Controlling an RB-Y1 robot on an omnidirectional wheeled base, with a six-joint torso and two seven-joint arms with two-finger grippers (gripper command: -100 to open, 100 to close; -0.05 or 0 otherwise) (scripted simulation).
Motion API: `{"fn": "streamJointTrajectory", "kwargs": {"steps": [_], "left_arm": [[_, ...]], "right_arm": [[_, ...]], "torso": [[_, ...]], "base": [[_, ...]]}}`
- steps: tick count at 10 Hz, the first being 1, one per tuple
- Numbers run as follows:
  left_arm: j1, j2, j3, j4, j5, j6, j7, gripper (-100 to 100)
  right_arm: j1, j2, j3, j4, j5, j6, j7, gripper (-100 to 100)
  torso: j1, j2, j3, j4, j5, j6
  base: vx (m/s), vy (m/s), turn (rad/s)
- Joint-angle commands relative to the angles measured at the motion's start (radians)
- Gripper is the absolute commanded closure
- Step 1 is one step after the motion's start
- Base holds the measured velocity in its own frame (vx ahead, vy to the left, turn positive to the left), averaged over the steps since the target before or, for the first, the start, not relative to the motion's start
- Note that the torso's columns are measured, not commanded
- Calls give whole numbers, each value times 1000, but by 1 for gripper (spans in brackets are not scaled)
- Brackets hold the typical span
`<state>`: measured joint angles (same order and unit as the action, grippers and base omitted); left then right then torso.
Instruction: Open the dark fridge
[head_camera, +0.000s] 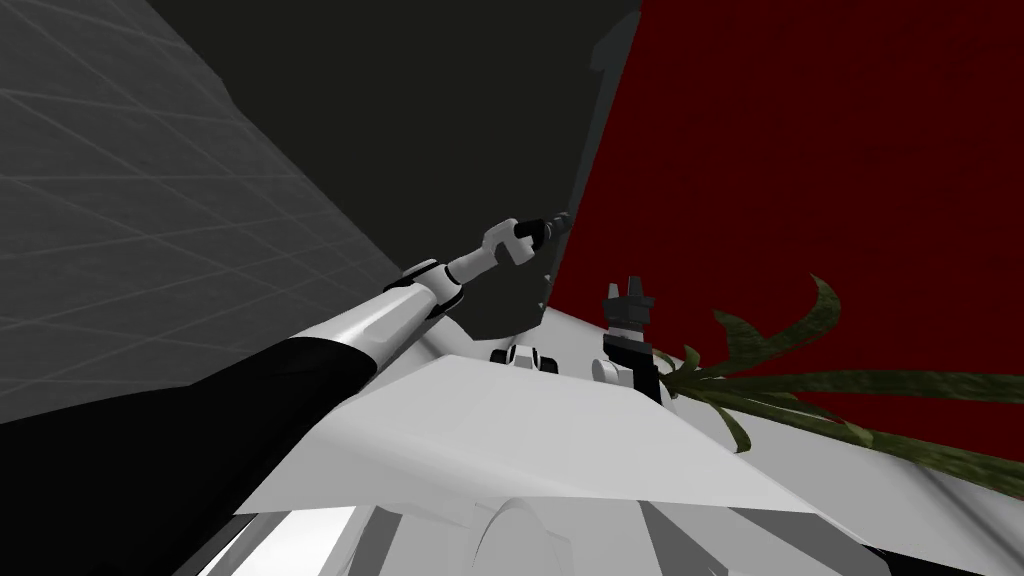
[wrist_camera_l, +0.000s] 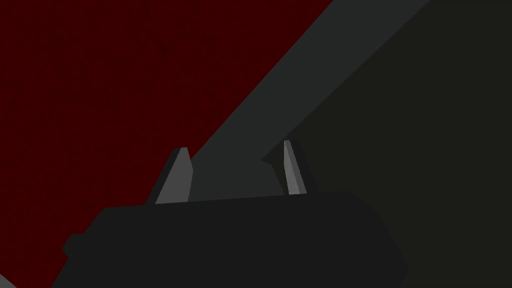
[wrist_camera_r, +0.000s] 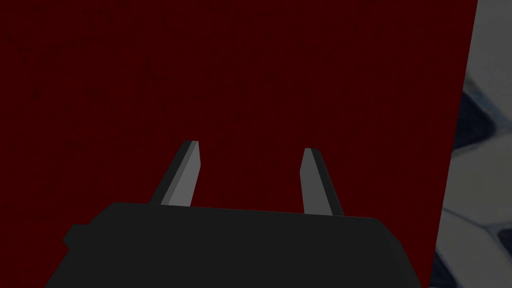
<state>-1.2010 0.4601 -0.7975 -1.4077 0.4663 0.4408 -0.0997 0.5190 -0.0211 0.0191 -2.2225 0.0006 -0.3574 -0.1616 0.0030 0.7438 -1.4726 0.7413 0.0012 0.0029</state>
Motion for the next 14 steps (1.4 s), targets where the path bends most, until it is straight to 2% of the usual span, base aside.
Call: {"fn": "streamJointTrajectory", "kwargs": {"steps": [1,7,8,9,14], "left_arm": [[6,-21,-16,-64,-6,-1,10,100],[-23,-48,-100,-222,58,-21,23,100],[-19,-49,-92,-200,48,-20,21,100],[-58,-33,-86,-223,80,3,37,-100],[-147,3,-69,-272,145,64,75,-100]], "right_arm": [[0,0,0,0,0,0,0,0],[0,0,0,0,0,0,0,0],[0,0,0,0,0,0,0,0],[0,0,0,0,0,0,0,0],[1,0,0,0,0,0,0,0]], "torso": [[-4,-4,-2,-2,-1,-2],[0,-6,-3,-3,0,-3],[-2,-6,-4,-3,-1,-3],[-7,-10,-6,-4,-2,-3],[-2,-6,-5,-2,0,-3]], "base": [[-123,93,-20],[-144,131,-32],[-72,64,-13],[0,15,55],[33,-10,42]]}}
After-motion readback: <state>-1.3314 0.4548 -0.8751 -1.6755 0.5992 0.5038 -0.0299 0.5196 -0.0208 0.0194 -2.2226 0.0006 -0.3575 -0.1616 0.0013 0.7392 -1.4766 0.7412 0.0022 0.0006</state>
